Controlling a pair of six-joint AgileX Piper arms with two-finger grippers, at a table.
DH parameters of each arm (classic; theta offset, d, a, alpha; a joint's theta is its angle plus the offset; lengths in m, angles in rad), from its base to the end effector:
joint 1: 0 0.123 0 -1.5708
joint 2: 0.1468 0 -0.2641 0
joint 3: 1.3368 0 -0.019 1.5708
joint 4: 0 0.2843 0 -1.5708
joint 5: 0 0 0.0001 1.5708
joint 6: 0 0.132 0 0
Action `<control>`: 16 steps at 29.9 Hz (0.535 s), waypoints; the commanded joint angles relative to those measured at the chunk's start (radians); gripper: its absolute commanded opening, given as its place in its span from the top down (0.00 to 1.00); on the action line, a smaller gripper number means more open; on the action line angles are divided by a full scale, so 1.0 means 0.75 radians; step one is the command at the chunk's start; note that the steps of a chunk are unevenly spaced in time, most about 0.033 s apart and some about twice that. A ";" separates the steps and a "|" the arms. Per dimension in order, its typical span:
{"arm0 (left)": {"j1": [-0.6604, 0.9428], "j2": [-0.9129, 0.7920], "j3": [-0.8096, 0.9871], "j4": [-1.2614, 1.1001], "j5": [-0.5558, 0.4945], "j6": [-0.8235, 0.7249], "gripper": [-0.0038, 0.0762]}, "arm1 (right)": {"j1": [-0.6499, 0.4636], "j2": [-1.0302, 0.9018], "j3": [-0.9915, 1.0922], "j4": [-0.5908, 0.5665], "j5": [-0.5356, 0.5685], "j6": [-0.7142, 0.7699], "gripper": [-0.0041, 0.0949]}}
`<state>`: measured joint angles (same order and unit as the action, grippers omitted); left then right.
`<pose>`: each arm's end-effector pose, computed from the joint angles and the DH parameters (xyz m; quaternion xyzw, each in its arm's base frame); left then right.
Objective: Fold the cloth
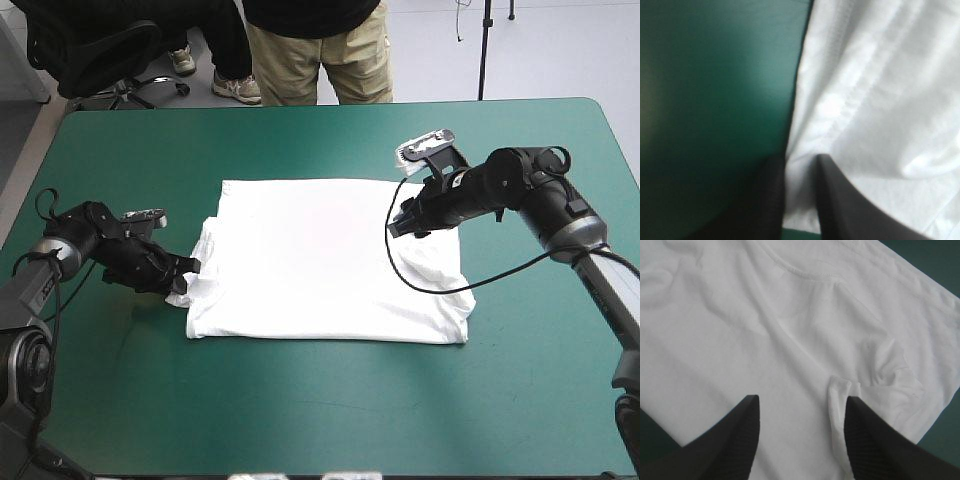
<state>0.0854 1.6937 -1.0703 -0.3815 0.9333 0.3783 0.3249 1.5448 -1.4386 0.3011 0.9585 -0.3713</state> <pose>0.3437 -0.0102 0.1239 0.0392 0.9854 -0.1422 0.0847 0.3596 0.1549 0.2941 -0.2788 0.9047 0.1358 0.2922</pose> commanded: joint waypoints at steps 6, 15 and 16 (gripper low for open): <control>-0.011 -0.036 -0.021 -0.104 0.040 0.061 0.97 | 0.000 -0.058 -0.043 0.044 -0.052 -0.011 0.46; -0.019 -0.201 -0.259 -0.118 0.222 0.042 0.97 | 0.000 -0.058 -0.043 0.047 -0.052 -0.011 0.46; -0.029 -0.210 -0.280 -0.118 0.243 0.042 0.97 | 0.000 -0.058 -0.043 0.047 -0.049 -0.011 0.46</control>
<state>0.0805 1.5954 -1.2137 -0.4312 1.0606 0.4182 0.3249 1.5448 -1.4386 0.3120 0.9576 -0.3713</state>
